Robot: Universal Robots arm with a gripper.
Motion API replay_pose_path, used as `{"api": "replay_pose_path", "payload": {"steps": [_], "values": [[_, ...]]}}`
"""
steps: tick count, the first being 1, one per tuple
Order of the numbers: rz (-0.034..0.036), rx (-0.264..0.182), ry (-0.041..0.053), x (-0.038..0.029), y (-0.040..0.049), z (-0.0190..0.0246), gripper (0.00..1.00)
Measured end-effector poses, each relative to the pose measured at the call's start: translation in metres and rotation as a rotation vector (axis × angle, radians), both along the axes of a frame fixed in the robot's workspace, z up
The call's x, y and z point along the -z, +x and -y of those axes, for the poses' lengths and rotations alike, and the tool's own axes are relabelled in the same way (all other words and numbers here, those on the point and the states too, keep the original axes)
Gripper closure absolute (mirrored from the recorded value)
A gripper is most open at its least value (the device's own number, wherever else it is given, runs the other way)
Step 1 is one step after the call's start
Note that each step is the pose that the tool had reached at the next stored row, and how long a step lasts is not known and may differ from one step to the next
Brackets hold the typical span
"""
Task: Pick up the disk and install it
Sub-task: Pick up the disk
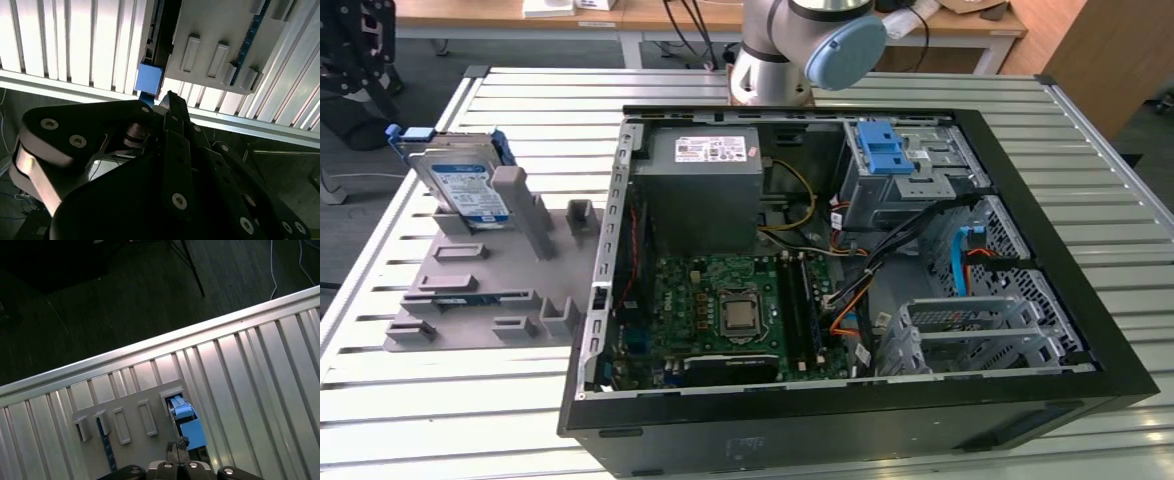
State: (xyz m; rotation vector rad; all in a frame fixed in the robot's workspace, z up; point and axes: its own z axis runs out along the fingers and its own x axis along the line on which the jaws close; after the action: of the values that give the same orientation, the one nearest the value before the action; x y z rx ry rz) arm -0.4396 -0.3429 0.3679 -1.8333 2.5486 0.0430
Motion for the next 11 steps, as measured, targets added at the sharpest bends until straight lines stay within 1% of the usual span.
{"api": "replay_pose_path", "payload": {"steps": [3,11], "values": [[0.0002,-0.028,0.0,0.0001,0.0,0.0,0.89],[0.0003,-0.06,0.0,0.0001,0.0,0.0,0.89]]}}
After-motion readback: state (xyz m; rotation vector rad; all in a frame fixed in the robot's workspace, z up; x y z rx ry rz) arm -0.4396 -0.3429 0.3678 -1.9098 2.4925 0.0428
